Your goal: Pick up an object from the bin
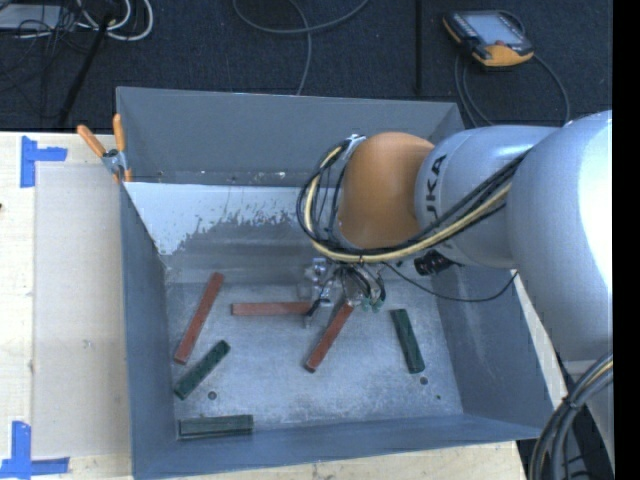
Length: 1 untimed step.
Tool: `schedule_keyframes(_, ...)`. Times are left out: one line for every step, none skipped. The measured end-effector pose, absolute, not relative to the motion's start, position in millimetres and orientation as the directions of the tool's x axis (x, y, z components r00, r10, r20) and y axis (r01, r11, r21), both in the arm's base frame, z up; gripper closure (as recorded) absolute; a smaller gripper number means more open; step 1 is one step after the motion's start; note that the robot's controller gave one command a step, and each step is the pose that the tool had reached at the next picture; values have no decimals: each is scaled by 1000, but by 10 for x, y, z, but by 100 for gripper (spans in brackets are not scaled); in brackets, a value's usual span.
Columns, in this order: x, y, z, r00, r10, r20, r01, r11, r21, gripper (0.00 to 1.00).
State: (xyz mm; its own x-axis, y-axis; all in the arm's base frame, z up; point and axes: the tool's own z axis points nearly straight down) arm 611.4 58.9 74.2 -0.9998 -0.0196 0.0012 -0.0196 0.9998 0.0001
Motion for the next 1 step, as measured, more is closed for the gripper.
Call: schedule_keyframes(5797, 820, 2073, -1000, -25, -1, -25, 1000, 1, 100)
